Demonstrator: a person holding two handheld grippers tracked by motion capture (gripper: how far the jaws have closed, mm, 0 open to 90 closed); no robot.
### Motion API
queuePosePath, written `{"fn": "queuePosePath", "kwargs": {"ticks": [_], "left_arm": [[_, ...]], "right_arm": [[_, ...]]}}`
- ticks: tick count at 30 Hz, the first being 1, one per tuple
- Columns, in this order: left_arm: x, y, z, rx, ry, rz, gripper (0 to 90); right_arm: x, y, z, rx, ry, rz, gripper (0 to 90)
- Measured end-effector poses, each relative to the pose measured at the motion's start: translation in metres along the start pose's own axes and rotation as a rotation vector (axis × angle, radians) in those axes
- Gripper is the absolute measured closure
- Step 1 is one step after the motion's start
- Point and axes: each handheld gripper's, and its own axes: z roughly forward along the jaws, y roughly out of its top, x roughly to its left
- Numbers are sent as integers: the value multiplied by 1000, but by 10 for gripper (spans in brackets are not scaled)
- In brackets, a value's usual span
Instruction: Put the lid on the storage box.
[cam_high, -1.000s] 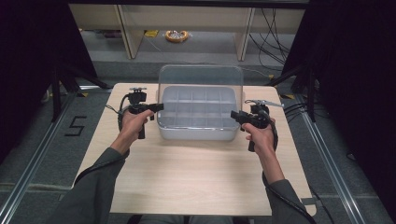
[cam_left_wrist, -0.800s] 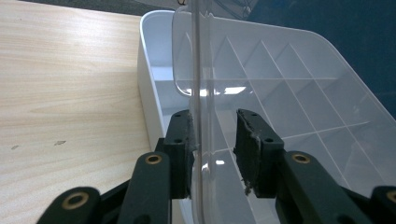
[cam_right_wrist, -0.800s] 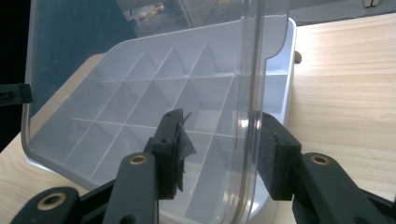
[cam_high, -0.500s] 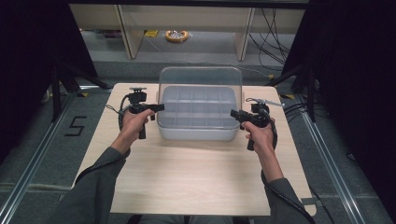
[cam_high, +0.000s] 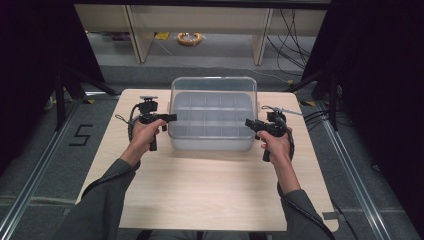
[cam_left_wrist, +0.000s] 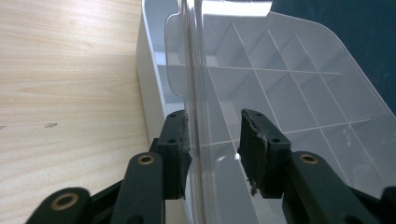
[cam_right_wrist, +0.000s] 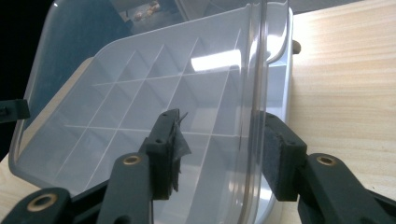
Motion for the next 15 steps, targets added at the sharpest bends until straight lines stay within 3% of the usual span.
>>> {"fn": "queuePosePath", "kwargs": {"ticks": [3,6,7,10,13,14,15], "left_arm": [[0,-3,4,-14,4,4,581],[1,-5,6,-15,0,5,574],[3,-6,9,-13,-1,-4,571],[5,-8,13,-17,-7,-12,552],[5,-7,13,-17,-2,-12,551],[4,-8,13,-21,2,-2,550],[4,-8,13,-23,3,4,550]], "right_arm": [[0,-1,4,7,-3,34,530],[-3,-2,6,5,-7,17,526],[0,-2,7,17,-10,59,521],[2,-3,9,18,-26,82,515],[-1,-4,11,23,-36,54,517],[-7,-5,15,16,-35,18,514],[-2,-6,14,31,-37,82,514]]}}
